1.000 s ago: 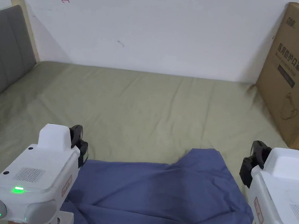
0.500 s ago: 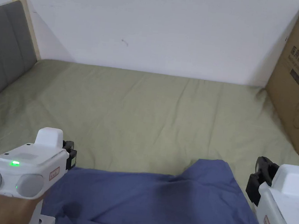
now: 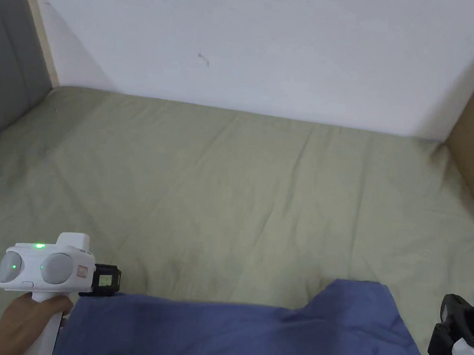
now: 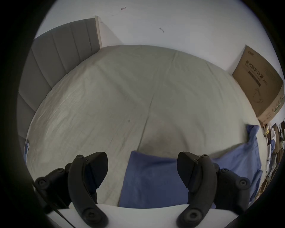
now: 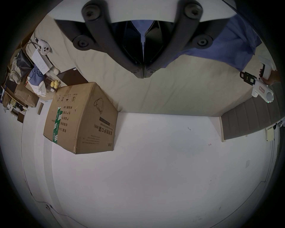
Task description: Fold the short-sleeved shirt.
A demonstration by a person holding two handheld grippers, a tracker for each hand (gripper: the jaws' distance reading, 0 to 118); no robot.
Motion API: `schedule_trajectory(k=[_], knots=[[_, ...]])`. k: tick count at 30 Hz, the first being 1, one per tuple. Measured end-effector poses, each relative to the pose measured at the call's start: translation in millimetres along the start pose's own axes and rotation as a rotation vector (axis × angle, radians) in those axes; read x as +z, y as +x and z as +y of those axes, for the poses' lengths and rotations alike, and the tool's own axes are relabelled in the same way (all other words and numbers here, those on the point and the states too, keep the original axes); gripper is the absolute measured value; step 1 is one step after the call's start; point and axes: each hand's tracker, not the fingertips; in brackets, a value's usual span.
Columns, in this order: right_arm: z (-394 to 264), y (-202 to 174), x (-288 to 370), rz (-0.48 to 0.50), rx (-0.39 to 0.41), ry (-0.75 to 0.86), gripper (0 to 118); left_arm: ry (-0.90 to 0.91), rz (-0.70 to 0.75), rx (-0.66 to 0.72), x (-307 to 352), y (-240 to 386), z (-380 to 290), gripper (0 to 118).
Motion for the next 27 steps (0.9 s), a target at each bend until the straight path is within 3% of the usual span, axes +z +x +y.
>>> schedule_trajectory(k=[5,7,9,10,12,13,16,17,18,19,20,27], knots=[[-5,6,-20,-0.016,-0.018,-0.041,0,-0.101,0.012,-0.059,-24,4,-17,94],[-8,9,-27,-0.013,-0.037,-0.057,0,-0.111,-0.01,-0.064,-19,9,-23,78],[-11,14,-35,-0.015,-0.043,-0.073,0,-0.062,-0.009,-0.049,-11,14,-25,72],[-13,17,-41,-0.013,-0.043,-0.089,0,-0.009,-0.027,-0.042,-6,15,-26,58],[-15,24,-54,-0.001,-0.048,-0.13,0,0.014,-0.042,-0.055,-7,10,-23,10],[-17,28,-64,0.005,-0.051,-0.156,0,0.017,-0.088,-0.057,-5,12,-24,4],[-25,40,-100,0.012,-0.062,-0.248,7,0.082,-0.056,-0.081,14,14,-25,3],[-28,45,-113,0.025,-0.076,-0.294,24,0.112,-0.077,-0.06,22,14,-25,3],[-33,49,-131,0.02,-0.055,-0.361,55,0.141,-0.099,-0.039,33,14,-25,3],[-40,51,-146,0.009,-0.042,-0.401,70,0.157,-0.112,-0.036,41,11,-27,3],[-46,52,-157,0.005,-0.044,-0.413,77,0.165,-0.114,-0.045,49,11,-27,3],[-86,53,-240,0.009,-0.028,-0.625,77,0.212,-0.138,-0.061,65,2,-26,2]])
